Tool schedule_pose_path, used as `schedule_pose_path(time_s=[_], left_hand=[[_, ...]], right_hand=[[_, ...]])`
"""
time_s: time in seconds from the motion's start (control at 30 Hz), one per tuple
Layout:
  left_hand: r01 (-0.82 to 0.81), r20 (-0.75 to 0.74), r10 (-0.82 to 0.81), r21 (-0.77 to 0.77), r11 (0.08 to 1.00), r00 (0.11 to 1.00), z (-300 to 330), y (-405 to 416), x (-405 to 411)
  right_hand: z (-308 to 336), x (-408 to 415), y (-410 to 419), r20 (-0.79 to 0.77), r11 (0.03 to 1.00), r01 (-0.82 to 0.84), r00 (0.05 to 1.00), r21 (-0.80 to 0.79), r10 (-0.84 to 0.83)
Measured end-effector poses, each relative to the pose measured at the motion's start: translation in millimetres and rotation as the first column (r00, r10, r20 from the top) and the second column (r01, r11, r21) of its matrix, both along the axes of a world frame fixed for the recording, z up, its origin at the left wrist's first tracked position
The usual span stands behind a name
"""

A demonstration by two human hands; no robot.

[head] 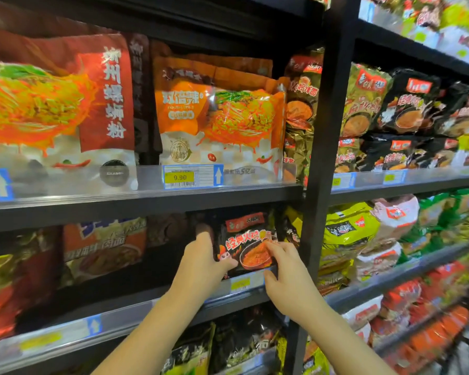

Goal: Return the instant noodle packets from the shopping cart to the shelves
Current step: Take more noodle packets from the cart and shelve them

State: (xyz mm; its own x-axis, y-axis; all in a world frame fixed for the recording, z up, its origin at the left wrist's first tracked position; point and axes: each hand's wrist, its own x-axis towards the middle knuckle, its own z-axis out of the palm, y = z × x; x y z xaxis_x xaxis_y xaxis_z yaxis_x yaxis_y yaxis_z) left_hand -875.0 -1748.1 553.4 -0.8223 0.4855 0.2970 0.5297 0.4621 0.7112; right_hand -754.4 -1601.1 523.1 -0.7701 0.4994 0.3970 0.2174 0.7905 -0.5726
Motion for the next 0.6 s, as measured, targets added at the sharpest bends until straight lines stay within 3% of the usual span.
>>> schedule_pose_path(time_s=[0.13, 0.37, 0.6], left_hand=[[-0.004, -0.058, -0.006, -0.173, 0.985, 0.998, -7, 5, 0], [0.187, 0.062, -0.180, -0.159, 0.969, 0.982, 0, -12, -7], [0.218, 0.054, -0.211, -0.174, 0.960, 0.976, 7, -40, 11]], right_hand=[[-14, -1, -3, 0.113, 0.999, 0.018, 0.993, 0.034, -0.022], [-6, 7, -5, 0.042, 0.999, 0.025, 0.999, 0.046, -0.027], [8, 35, 4, 0.064, 0.998, -0.046, 0.997, 0.050, 0.043]])
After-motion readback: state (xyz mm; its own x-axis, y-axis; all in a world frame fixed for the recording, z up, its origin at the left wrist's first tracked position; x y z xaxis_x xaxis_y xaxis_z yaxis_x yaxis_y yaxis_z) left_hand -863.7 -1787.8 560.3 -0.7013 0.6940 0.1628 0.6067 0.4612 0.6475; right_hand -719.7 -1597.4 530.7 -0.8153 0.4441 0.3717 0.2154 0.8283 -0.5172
